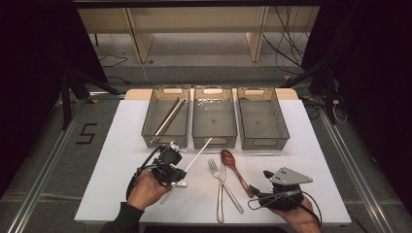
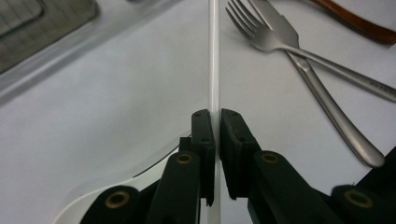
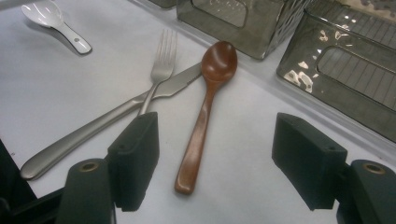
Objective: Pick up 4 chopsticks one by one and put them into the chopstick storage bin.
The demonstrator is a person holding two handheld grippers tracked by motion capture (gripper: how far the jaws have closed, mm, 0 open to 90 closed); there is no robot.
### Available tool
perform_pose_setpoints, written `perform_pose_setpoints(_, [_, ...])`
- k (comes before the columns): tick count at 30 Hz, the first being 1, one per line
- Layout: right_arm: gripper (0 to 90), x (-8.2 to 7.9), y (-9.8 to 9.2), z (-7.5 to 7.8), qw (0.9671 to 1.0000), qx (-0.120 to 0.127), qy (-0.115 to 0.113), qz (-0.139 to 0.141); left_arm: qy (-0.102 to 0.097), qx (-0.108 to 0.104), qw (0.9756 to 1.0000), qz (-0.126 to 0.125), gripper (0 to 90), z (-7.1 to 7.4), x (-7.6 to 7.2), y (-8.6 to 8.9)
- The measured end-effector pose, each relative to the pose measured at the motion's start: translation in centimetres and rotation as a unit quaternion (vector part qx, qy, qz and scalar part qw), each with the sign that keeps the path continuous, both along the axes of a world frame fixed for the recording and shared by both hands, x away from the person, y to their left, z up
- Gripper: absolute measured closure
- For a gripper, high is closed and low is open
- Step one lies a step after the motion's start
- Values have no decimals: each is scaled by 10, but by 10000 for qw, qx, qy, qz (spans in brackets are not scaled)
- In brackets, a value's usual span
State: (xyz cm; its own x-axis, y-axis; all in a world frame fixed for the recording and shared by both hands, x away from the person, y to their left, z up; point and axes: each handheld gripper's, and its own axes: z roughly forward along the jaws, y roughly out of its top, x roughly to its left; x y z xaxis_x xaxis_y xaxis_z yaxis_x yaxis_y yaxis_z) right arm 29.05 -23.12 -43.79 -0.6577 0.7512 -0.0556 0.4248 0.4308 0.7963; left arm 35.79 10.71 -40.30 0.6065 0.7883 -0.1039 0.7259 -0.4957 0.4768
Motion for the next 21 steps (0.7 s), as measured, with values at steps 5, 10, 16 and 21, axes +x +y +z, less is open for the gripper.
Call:
perform_pose_setpoints(5, [326,0,1,0,10000,23,-17,-4,-147,-202,9996,100,839,9,8,11])
perform_pose_setpoints(10, [325,0,0,0,10000,38,-29,-2,-348,-411,9982,262,838,18,21,26])
perform_pose_setpoints(16, [324,-1,0,1,10000,56,-21,-16,-561,-506,9961,448,839,29,40,37])
perform_pose_setpoints(21, [324,0,-1,1,10000,53,-25,-15,-676,-523,9946,582,839,35,54,45])
